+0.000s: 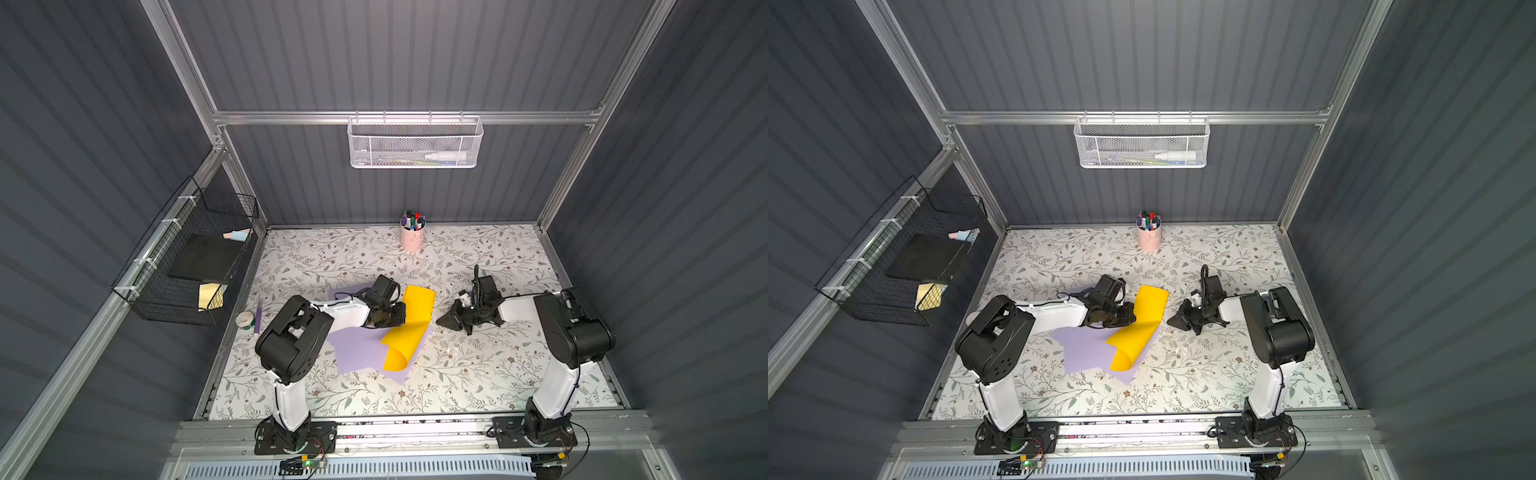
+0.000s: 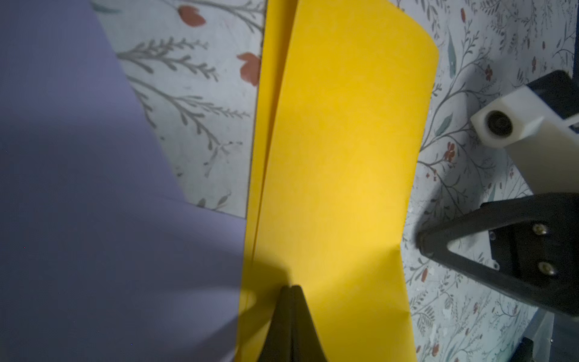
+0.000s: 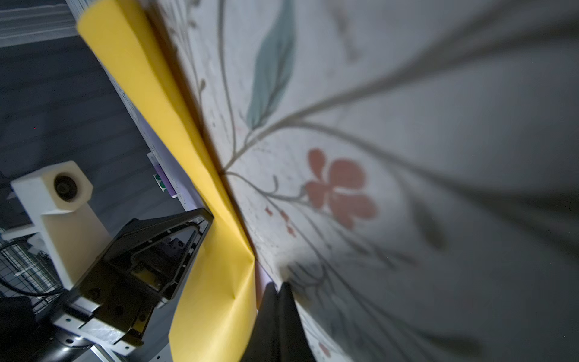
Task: Fold the rectangular paper in half along the long edge
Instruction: Fold the paper.
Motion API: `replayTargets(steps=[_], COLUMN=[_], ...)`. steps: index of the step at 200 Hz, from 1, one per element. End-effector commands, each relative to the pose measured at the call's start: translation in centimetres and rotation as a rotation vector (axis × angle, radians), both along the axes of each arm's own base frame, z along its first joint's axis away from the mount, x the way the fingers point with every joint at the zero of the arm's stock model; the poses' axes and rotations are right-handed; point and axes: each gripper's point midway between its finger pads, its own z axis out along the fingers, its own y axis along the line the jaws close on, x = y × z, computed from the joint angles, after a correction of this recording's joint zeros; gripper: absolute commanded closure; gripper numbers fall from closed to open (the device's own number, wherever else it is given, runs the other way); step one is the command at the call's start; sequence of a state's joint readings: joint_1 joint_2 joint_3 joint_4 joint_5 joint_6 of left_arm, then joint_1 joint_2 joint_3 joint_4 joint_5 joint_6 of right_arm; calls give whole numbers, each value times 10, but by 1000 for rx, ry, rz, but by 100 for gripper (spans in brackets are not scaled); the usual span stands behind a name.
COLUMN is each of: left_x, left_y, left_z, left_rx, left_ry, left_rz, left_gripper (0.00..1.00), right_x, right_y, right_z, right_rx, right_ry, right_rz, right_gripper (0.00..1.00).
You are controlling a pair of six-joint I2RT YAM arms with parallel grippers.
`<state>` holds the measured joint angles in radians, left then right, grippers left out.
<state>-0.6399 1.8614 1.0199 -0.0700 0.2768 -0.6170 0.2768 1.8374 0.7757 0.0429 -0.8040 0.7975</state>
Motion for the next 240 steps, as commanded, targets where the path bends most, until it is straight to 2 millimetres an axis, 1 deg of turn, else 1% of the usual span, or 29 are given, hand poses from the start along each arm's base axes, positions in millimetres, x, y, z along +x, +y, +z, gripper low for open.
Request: replayTargets(steps=[1, 15, 27, 46, 61, 81, 100, 121, 144, 168, 190, 206, 217, 226, 240], left_x=[-34, -34, -35, -35, -35, -34, -35, -34, -35, -35, -35, -35, -35, -36, -36], left_y=[31, 31, 31, 31, 31, 31, 32, 32, 32, 32, 33, 33, 34, 34, 34], left_z=[-43, -43, -43, -44, -44, -43, -43, -43, -44, -43, -43, -42, -43, -43, -44], left_rx=[164, 163, 165, 165, 166, 169, 171, 171, 173, 174, 179, 179, 181, 181, 182], left_ry=[145, 145, 145, 149, 149, 147, 151, 148, 150, 149, 149, 147, 148, 149, 150], left_rz=[-8, -8, -8, -7, -7, -7, -7, -7, -7, -7, -7, -7, -7, -7, -8], left_gripper=[100, 100, 100, 100, 100, 100, 100, 100, 100, 100, 100, 100, 100, 100, 100], right_x=[-24, -16, -11, -7, -8, -9, -14, -24, -42, -63, -81, -90, -91, -89, -82], right_y=[-36, -26, -13, 17, 42, 64, 71, 68, 57, 36, 9, -13, -26, -29, -26], right_z=[-23, -9, 2, 18, 25, 24, 18, 3, -16, -29, -35, -35, -29, -21, -2], right_rx=[-103, -77, -81, -87, -74, -82, -81, -95, -121, -166, -202, -222, -229, -224, -223], right_ry=[108, 82, 48, -3, -20, -26, -11, 30, 80, 128, 157, 170, 167, 149, 100], right_rz=[-67, -54, -28, 31, 77, 112, 129, 137, 133, 111, 79, 58, 42, 44, 58], right_gripper=[100, 100, 100, 100, 100, 100, 100, 100, 100, 100, 100, 100, 100, 100, 100])
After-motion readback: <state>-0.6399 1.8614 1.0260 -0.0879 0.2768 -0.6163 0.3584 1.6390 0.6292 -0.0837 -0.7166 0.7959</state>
